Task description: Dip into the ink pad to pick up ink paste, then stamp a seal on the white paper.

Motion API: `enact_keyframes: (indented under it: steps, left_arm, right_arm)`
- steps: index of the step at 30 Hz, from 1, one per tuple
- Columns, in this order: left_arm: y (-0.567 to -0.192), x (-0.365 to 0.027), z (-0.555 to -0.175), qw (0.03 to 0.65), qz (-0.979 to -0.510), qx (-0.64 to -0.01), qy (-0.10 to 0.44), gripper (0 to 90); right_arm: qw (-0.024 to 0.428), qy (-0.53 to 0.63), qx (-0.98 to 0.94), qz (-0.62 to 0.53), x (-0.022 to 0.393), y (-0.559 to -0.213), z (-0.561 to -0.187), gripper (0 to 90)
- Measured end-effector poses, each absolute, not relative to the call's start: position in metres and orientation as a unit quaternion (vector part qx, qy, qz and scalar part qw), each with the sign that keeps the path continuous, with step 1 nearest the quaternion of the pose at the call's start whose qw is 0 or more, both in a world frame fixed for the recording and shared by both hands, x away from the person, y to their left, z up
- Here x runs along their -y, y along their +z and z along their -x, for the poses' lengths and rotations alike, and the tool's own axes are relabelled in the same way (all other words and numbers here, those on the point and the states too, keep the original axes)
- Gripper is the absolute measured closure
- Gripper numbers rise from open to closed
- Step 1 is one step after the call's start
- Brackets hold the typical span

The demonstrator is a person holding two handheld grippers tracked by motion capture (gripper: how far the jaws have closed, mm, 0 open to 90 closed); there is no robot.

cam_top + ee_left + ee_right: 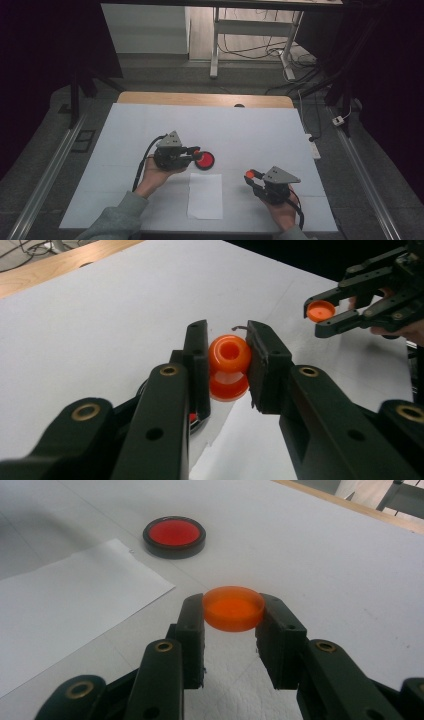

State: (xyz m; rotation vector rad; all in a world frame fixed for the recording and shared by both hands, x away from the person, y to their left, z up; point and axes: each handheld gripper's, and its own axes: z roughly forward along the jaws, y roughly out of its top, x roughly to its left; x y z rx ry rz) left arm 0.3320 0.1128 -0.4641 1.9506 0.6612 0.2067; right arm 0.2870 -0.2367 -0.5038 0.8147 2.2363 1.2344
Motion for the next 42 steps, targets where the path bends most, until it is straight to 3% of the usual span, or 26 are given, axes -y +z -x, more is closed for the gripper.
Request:
enact_keyframes:
  steps: [42]
  left_arm:
    - [-0.469,-0.121,-0.297,0.504,-0.824,-0.253,0.053,72.5]
  right_arm:
    - [0.232,0.448,-0.811,-0.296,0.238,-0.504,-0.286,64.3]
